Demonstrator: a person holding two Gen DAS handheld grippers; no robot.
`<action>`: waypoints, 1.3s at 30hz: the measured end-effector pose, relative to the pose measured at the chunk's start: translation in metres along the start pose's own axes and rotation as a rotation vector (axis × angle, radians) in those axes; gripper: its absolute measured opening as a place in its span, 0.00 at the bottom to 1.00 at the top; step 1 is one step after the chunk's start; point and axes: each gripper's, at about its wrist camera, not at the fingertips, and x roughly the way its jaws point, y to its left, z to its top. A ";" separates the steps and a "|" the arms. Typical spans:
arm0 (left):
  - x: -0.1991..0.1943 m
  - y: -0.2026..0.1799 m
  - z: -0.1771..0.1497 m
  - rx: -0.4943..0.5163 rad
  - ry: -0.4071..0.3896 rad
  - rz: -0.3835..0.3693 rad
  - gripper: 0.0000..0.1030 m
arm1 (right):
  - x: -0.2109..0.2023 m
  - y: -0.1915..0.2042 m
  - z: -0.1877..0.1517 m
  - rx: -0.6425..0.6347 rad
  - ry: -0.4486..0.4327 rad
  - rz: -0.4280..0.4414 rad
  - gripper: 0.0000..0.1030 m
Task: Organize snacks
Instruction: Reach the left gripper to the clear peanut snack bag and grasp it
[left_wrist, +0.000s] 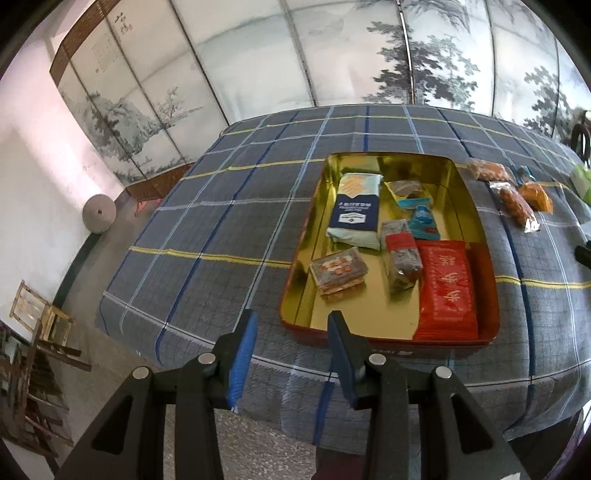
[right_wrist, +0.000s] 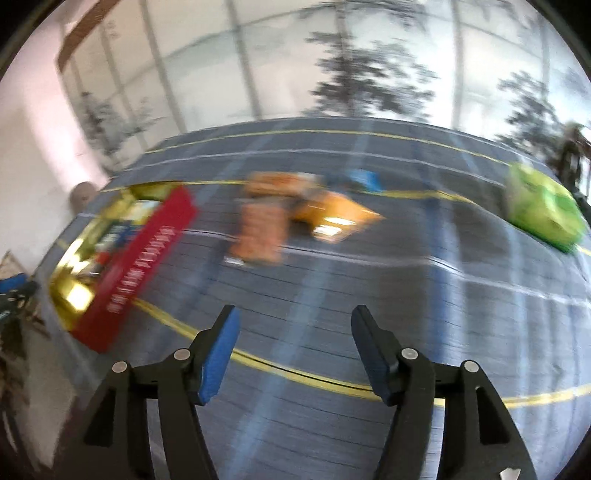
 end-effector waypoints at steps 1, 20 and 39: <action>-0.001 -0.003 0.001 0.007 -0.002 0.001 0.39 | -0.001 -0.012 -0.003 0.018 0.000 -0.014 0.62; -0.019 -0.081 0.026 0.186 -0.074 0.039 0.39 | -0.007 -0.134 -0.022 0.252 -0.012 -0.137 0.79; -0.017 -0.161 0.060 0.278 0.012 -0.185 0.50 | -0.010 -0.151 -0.025 0.291 -0.041 -0.076 0.88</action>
